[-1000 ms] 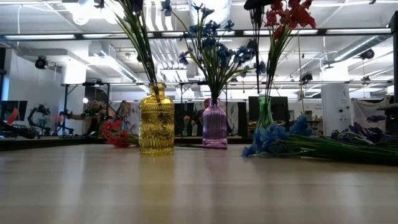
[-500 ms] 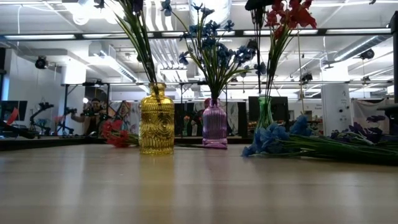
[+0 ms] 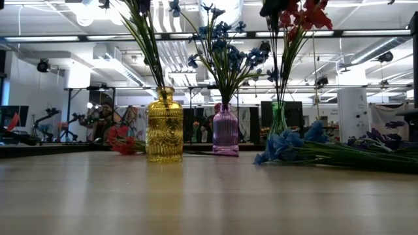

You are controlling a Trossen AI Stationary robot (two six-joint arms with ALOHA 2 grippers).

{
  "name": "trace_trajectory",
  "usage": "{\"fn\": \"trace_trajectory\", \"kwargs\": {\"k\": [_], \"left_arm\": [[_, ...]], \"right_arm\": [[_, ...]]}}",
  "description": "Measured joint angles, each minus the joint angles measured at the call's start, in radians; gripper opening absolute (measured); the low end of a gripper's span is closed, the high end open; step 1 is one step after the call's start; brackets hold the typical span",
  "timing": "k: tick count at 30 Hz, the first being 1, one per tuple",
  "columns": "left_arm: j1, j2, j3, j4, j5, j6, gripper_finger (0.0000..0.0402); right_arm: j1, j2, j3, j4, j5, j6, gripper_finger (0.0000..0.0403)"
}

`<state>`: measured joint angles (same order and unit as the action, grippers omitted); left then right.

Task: Sort flowers into vase by color
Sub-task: Put the bottom pink flowers into the green vase

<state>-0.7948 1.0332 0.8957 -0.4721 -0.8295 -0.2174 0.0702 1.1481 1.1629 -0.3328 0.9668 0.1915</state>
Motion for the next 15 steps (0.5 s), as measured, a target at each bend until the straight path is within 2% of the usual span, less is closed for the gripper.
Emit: {"fn": "trace_trajectory", "kwargs": {"k": [7, 15], "left_arm": [[0.001, 0.000, 0.007, 0.001, -0.011, 0.047, 0.0076], [0.001, 0.000, 0.007, 0.000, -0.132, 0.094, 0.0076]], "right_arm": [[-0.012, 0.000, -0.015, 0.000, -0.002, 0.046, 0.0013], [-0.012, 0.000, -0.021, 0.001, 0.002, 0.047, 0.0013]]}}
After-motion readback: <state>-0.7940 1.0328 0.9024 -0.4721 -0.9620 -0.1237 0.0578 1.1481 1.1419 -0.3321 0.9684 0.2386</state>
